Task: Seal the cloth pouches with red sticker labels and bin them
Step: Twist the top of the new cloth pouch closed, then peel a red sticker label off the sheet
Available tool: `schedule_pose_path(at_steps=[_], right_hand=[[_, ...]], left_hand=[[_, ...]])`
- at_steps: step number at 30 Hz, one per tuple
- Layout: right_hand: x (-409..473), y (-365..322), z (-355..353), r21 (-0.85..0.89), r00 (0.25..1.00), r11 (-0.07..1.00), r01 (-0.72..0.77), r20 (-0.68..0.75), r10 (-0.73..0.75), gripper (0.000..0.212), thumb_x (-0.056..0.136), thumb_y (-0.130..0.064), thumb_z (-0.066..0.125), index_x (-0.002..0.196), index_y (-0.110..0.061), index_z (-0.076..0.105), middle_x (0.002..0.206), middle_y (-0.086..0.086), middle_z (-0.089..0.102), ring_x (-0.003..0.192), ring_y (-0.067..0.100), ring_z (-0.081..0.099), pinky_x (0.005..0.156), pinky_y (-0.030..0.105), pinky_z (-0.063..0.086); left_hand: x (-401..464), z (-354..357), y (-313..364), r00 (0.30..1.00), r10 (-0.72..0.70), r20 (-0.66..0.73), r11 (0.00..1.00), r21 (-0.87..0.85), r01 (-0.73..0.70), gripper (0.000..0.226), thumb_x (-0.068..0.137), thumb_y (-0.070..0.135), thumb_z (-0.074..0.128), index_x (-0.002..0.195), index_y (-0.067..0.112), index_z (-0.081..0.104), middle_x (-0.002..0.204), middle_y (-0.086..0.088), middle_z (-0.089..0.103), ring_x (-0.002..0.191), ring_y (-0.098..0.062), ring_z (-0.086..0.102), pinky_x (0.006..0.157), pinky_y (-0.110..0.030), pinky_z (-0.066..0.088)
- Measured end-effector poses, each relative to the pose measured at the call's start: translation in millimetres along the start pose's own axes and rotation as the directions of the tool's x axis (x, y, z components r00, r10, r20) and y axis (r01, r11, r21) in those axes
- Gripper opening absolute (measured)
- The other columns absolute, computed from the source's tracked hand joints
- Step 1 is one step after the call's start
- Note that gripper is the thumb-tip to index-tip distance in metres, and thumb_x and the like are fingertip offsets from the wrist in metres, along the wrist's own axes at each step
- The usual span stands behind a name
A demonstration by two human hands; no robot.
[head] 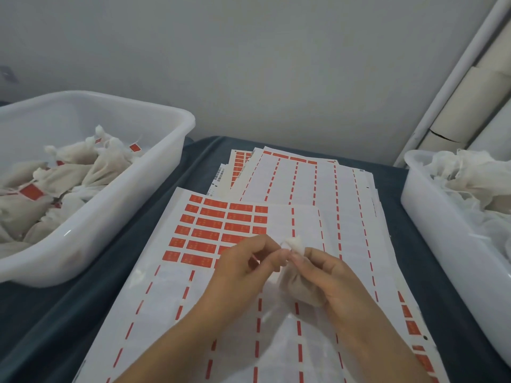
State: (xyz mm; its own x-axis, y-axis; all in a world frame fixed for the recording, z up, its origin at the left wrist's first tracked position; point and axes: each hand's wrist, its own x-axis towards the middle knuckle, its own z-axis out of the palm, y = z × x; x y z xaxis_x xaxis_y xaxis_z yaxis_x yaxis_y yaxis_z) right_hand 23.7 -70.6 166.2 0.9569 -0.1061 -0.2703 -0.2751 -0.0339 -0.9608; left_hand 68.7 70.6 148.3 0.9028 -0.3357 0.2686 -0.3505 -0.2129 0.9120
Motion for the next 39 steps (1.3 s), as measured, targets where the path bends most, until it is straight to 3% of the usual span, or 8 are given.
schedule_pose_path(at_steps=[4,12,18,23,25,29,35,39], right_hand=[[-1.5,-1.6,-3.4,-0.061,0.999,0.998,0.016,0.044,-0.013,0.043,0.062,-0.047,0.061,0.102,-0.030,0.064,0.093,-0.017,0.067,0.091,0.008,0.061,0.066,0.014,0.051],[4.2,5.5,2.8,-0.073,0.995,0.997,0.013,0.097,-0.006,0.026,0.073,-0.041,0.061,0.089,-0.024,0.072,0.090,-0.020,0.068,0.085,0.001,0.060,0.066,0.012,0.047],[1.7,-4.1,-11.0,-0.164,0.982,0.971,0.175,-0.036,-0.183,0.028,0.073,-0.052,0.054,0.098,-0.046,0.065,0.102,-0.034,0.062,0.094,-0.017,0.055,0.061,0.000,0.044],[12.2,2.7,-32.2,-0.573,0.890,0.811,-0.119,-0.424,-0.169,0.053,0.083,-0.054,0.050,0.132,-0.039,0.037,0.141,-0.010,0.042,0.126,0.019,0.045,0.104,0.041,0.036],[12.7,7.3,-31.2,-0.609,0.906,0.782,-0.134,-0.394,-0.151,0.055,0.084,-0.053,0.050,0.135,-0.037,0.034,0.141,-0.009,0.044,0.126,0.019,0.045,0.105,0.042,0.034],[13.6,3.9,-26.8,-0.522,0.919,0.852,-0.029,-0.349,-0.182,0.056,0.081,-0.046,0.060,0.131,-0.040,0.036,0.138,-0.012,0.045,0.121,0.017,0.048,0.099,0.039,0.041],[3.4,-8.1,-36.5,0.020,0.989,0.992,-0.125,-0.081,0.126,0.071,0.057,-0.038,0.075,0.122,-0.037,0.047,0.115,-0.011,0.060,0.101,0.020,0.061,0.084,0.046,0.052],[2.7,-2.7,-28.4,-0.257,0.985,0.951,-0.170,-0.037,0.166,0.050,0.069,-0.032,0.076,0.108,-0.039,0.045,0.106,-0.013,0.060,0.099,0.017,0.058,0.095,0.046,0.046]], left_hand=[[8.5,-17.9,6.9,0.933,-0.329,0.148,0.749,-0.561,0.354,0.025,0.069,0.040,0.058,0.054,0.021,0.065,0.053,0.004,0.056,0.047,-0.004,0.049,0.051,-0.012,0.045],[16.5,-29.7,2.2,0.909,-0.398,0.125,0.229,-0.946,0.231,0.016,0.069,0.019,0.064,0.056,0.011,0.066,0.052,-0.003,0.053,0.043,-0.009,0.047,0.042,-0.018,0.044],[15.7,-29.6,8.7,0.933,-0.283,0.220,0.232,-0.929,0.289,0.024,0.074,0.033,0.058,0.056,0.019,0.067,0.076,-0.004,0.071,0.078,-0.020,0.070,0.070,-0.042,0.056],[10.6,-37.3,20.2,0.907,-0.401,-0.126,0.561,-0.817,0.135,0.024,0.068,0.037,0.058,0.059,0.016,0.062,0.050,0.003,0.058,0.039,-0.009,0.052,0.058,-0.018,0.056],[11.0,-39.8,21.2,0.875,-0.398,-0.275,0.695,-0.713,0.092,0.027,0.065,0.042,0.058,0.061,0.016,0.064,0.054,0.008,0.062,0.047,-0.006,0.059,0.074,-0.020,0.050],[8.5,-35.3,20.7,0.906,-0.255,-0.338,0.886,-0.456,0.080,0.029,0.057,0.057,0.059,0.070,0.036,0.073,0.082,0.023,0.070,0.080,0.005,0.064,0.058,-0.010,0.049],[7.5,-17.8,11.4,0.947,-0.018,-0.320,1.000,-0.017,0.013,0.016,0.068,0.044,0.059,0.082,0.052,0.059,0.077,0.019,0.062,0.083,0.004,0.055,0.063,-0.001,0.044],[8.2,-18.8,10.1,0.946,0.034,-0.322,0.999,0.043,-0.021,0.018,0.069,0.042,0.059,0.084,0.052,0.057,0.077,0.021,0.058,0.082,0.004,0.054,0.064,-0.001,0.044]])
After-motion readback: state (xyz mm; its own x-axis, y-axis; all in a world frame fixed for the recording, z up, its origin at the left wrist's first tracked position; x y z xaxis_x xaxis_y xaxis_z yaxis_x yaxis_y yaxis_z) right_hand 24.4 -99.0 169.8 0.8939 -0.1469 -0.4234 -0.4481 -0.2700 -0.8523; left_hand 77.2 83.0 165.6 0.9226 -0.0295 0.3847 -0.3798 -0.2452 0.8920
